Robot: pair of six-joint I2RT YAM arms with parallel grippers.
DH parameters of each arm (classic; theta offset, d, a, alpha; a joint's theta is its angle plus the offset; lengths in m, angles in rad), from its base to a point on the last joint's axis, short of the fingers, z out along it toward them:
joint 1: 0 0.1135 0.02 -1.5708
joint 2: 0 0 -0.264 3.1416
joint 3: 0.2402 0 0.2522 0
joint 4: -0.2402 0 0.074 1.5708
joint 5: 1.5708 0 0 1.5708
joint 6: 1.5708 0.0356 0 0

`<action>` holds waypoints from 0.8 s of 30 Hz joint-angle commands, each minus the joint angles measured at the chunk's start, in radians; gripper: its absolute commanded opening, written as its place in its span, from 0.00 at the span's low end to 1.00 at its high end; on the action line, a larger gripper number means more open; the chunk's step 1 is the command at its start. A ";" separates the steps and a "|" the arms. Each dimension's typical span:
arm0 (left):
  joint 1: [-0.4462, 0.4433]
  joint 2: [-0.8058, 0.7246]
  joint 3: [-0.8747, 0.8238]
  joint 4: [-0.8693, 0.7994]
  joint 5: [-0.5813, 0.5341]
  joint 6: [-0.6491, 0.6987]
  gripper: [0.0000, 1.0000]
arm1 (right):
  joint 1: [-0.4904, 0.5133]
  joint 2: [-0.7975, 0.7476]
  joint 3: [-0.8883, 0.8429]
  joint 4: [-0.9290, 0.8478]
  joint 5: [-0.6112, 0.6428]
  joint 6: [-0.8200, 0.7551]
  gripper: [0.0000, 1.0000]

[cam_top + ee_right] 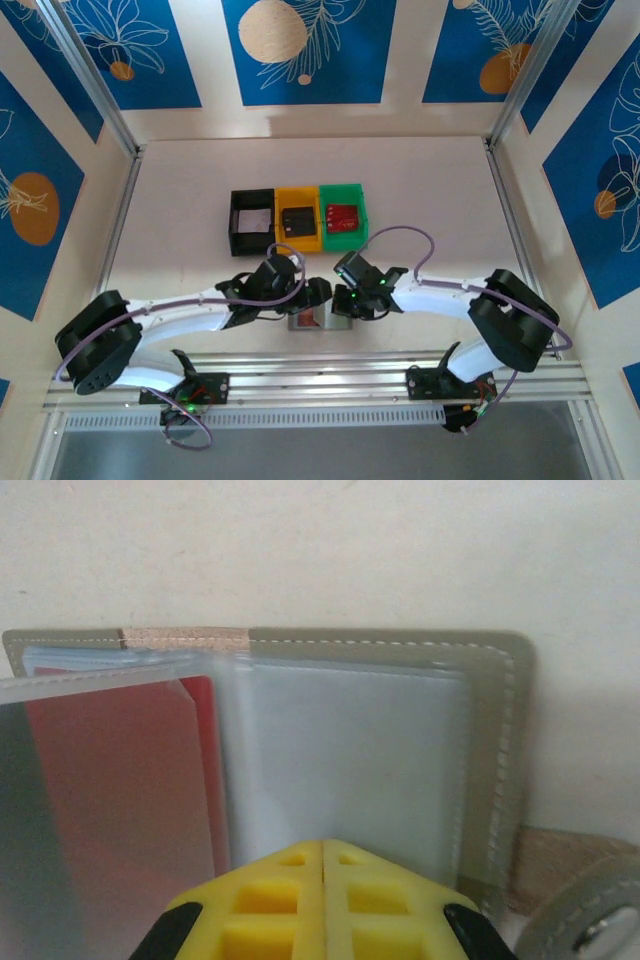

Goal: Take the credit cards out of the card holder

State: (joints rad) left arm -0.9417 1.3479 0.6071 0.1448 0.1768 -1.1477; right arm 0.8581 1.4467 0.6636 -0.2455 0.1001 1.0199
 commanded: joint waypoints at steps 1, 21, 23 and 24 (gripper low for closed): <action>-0.023 0.036 0.034 0.052 0.026 -0.016 0.67 | -0.016 -0.077 -0.025 -0.039 0.011 0.022 0.00; -0.049 0.078 0.114 -0.020 -0.013 0.034 0.71 | -0.114 -0.434 -0.124 -0.205 0.052 0.032 0.04; -0.046 0.039 0.130 -0.120 -0.054 0.074 0.74 | -0.123 -0.445 -0.122 -0.207 0.035 0.017 0.07; -0.044 0.018 0.134 -0.167 -0.077 0.093 0.75 | -0.127 -0.447 -0.123 -0.206 0.024 0.011 0.09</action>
State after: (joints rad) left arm -0.9867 1.4319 0.6933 0.1062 0.1680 -1.1175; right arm 0.7414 1.0172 0.5484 -0.4171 0.1474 1.0485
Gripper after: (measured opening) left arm 0.743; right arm 0.081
